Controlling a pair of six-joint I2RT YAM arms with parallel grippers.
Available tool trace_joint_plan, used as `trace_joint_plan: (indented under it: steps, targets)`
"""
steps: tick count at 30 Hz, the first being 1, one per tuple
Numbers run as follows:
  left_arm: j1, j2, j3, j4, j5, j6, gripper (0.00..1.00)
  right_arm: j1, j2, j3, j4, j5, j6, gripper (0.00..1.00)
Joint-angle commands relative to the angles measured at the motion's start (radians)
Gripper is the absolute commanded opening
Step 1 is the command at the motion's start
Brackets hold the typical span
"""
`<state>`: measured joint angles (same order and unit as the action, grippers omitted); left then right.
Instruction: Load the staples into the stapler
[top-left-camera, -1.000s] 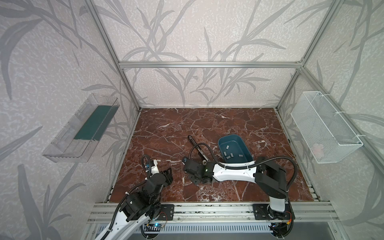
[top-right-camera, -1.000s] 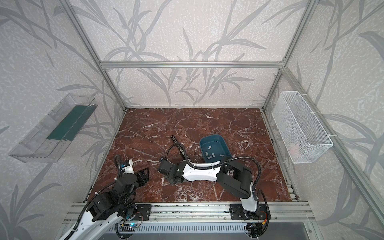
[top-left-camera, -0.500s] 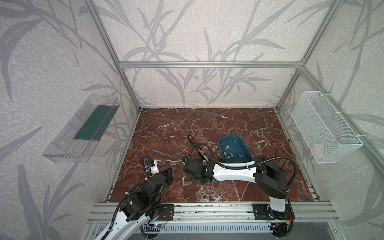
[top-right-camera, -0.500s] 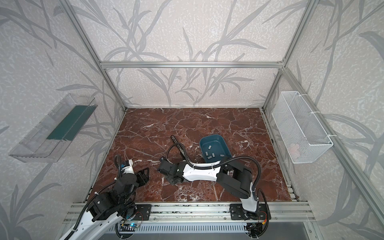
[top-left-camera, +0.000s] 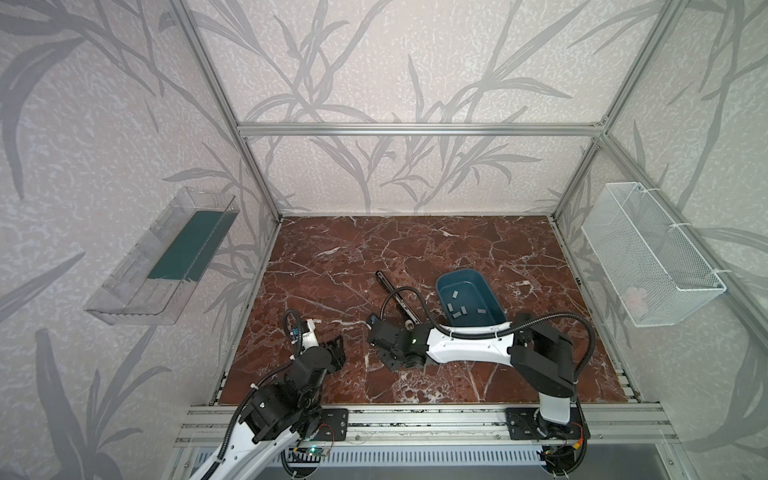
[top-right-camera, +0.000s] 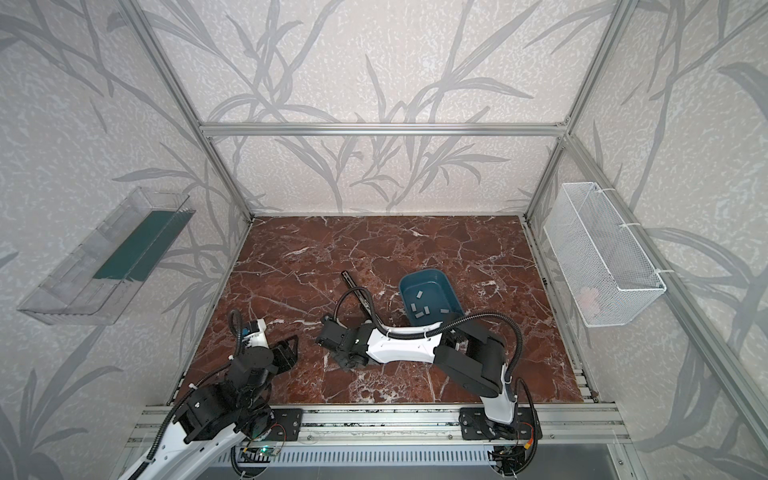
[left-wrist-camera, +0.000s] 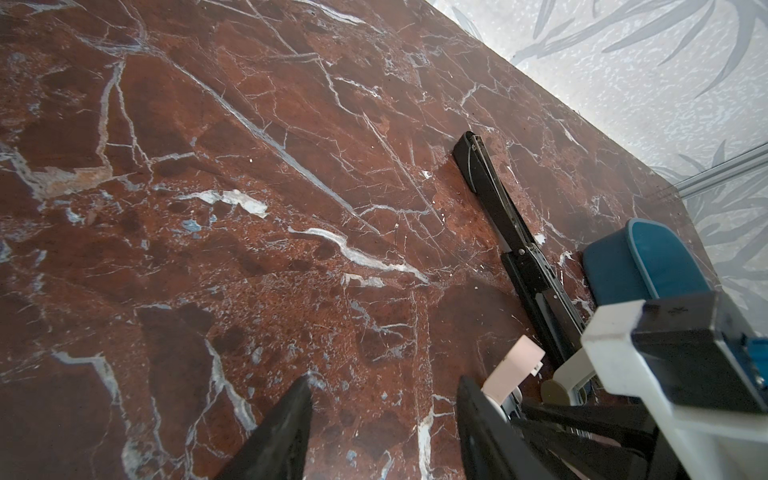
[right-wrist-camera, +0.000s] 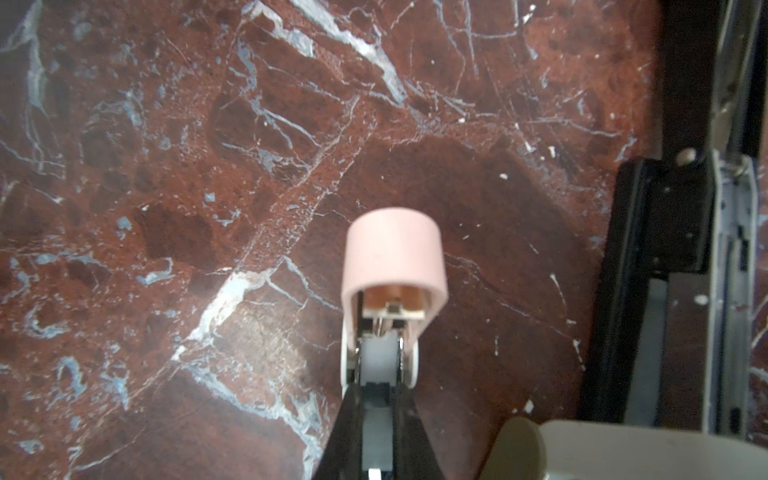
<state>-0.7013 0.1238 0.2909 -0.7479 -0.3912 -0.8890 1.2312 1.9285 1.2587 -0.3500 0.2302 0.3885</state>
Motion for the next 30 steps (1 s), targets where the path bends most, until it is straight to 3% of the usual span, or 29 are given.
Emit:
trace_joint_plan:
  steps: [1, 5, 21, 26, 30]
  targets:
    - [-0.002, -0.009, -0.005, -0.008, -0.02, 0.01, 0.57, 0.002, -0.038, -0.019, -0.033, -0.015, 0.016, 0.12]
    - [-0.001, -0.009, -0.006, -0.008, -0.019, 0.012, 0.57, 0.003, -0.035, -0.018, -0.044, -0.02, 0.016, 0.13]
    - [-0.001, -0.009, -0.006, -0.008, -0.018, 0.01, 0.57, 0.012, -0.062, -0.032, -0.092, -0.033, 0.025, 0.35]
    - [-0.003, -0.011, -0.004, -0.009, -0.016, 0.012, 0.57, 0.013, -0.14, -0.038, -0.131, 0.007, 0.025, 0.42]
    - [-0.001, -0.01, -0.006, -0.002, -0.015, 0.021, 0.59, 0.01, -0.291, -0.059, -0.206, 0.125, 0.054, 0.42]
